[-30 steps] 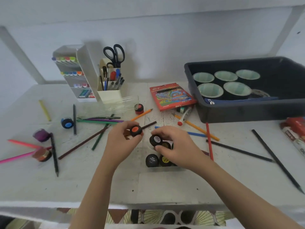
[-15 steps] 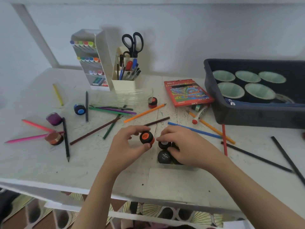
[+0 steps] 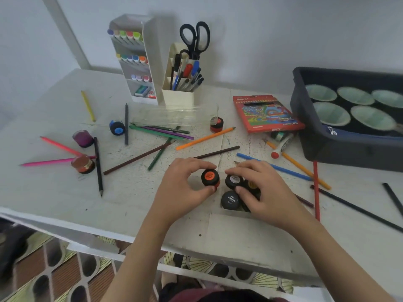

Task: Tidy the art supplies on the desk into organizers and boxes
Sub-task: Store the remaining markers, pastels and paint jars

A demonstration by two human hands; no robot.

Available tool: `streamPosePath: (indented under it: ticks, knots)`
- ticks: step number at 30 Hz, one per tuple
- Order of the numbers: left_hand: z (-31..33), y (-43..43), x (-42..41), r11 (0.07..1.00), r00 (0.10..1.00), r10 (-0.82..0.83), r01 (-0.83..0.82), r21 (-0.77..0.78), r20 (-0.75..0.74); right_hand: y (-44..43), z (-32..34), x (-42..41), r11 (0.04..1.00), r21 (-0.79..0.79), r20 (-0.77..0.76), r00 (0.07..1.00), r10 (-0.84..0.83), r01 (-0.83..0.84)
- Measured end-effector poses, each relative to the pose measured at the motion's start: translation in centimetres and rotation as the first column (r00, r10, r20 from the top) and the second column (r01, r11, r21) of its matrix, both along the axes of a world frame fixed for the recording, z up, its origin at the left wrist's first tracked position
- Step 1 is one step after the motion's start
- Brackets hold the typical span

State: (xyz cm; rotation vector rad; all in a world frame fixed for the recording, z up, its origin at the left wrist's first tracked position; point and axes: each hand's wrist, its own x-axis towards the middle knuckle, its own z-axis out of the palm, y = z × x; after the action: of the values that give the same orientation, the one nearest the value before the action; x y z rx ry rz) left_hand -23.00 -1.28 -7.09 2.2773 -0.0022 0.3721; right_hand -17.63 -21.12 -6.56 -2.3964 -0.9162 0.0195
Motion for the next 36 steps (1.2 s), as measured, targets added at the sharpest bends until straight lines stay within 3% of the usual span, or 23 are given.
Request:
streamPosePath:
  ticks: [7,15,21,27,36]
  knots:
    - [-0.2,0.0,0.0,0.997,0.999,-0.038,0.04,0.061,-0.038,-0.1,-0.4,-0.2,0.998,0.043,-0.028,0.999,-0.036,0.038]
    - [0.0,0.0,-0.1,1.0,1.0,-0.014,0.014,-0.025,0.004,0.0,-0.6,-0.1,0.993,0.08,0.015,0.996,-0.093,0.092]
    - [0.1,0.1,-0.1,0.993,0.999,-0.002,-0.004,-0.116,-0.048,0.3,0.0,0.5,0.996,0.039,-0.088,0.994,-0.071,0.075]
    - [0.2,0.0,-0.1,0.998,1.0,0.014,-0.016,-0.066,-0.023,0.3,0.4,0.6,0.995,0.026,-0.156,0.984,-0.086,0.092]
    - [0.5,-0.1,0.2,0.999,1.0,0.021,-0.022,-0.04,-0.011,0.1,0.3,0.4,0.993,0.043,-0.12,0.987,-0.104,0.109]
